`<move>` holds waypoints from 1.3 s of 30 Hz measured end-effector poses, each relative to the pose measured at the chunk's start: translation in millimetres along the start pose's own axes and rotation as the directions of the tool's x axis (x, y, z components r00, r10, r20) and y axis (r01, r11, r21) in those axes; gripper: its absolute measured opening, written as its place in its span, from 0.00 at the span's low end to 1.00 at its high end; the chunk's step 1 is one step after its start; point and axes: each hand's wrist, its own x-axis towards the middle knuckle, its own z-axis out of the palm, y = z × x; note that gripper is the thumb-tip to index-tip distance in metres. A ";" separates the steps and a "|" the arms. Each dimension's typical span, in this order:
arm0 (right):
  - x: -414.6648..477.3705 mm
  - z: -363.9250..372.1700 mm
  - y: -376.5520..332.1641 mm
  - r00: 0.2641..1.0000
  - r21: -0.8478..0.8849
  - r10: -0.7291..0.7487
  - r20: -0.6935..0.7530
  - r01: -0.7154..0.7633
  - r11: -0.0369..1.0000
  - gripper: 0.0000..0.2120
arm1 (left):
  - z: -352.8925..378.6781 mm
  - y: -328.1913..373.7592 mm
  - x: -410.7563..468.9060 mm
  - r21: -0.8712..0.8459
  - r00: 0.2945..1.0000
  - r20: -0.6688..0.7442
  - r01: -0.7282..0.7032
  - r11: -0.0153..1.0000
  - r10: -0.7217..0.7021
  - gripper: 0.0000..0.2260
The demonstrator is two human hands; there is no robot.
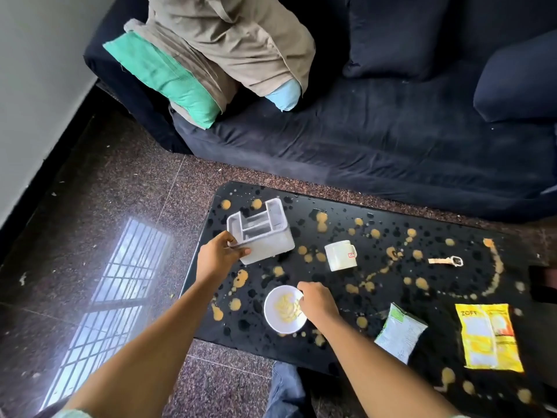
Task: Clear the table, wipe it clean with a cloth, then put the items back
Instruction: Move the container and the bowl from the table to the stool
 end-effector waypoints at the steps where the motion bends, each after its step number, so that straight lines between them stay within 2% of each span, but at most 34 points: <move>1: -6.1 -2.7 4.4 1.000 0.025 0.004 -0.015 -0.003 1.000 0.08 | 0.2 3.1 -12.7 -0.007 1.000 -0.008 -0.011 1.000 0.011 0.16; 9: -68.6 -49.7 77.7 0.986 0.169 0.051 -0.159 -0.023 0.985 0.14 | 38.6 73.2 -113.8 0.064 0.980 -0.132 -0.143 0.988 0.150 0.11; 15: -123.6 -98.2 219.9 0.959 0.218 0.122 -0.256 -0.066 0.974 0.11 | 144.2 172.7 -186.4 0.074 0.941 -0.145 -0.297 0.952 0.305 0.10; 18: -155.0 -122.6 307.8 0.944 0.232 0.149 -0.295 -0.081 0.969 0.12 | 216.9 223.1 -228.6 0.034 0.935 -0.163 -0.314 0.949 0.316 0.10; 21: -190.0 -141.1 389.6 0.922 0.232 0.205 -0.327 -0.132 0.964 0.12 | 288.7 269.1 -265.5 0.003 0.929 -0.135 -0.347 0.938 0.344 0.09; 28: -265.2 -163.4 570.2 0.814 0.380 0.478 -0.330 -0.350 0.856 0.16 | 467.9 375.8 -329.6 0.009 0.885 0.075 -0.461 0.888 0.459 0.08; 32: -272.5 -166.1 632.7 0.759 0.454 0.576 -0.302 -0.417 0.787 0.12 | 542.3 411.3 -336.4 0.075 0.847 0.147 -0.525 0.848 0.512 0.10; 39: -253.7 -155.6 692.7 0.686 0.553 0.679 -0.262 -0.470 0.688 0.08 | 626.6 431.2 -320.5 0.156 0.849 0.245 -0.511 0.845 0.468 0.10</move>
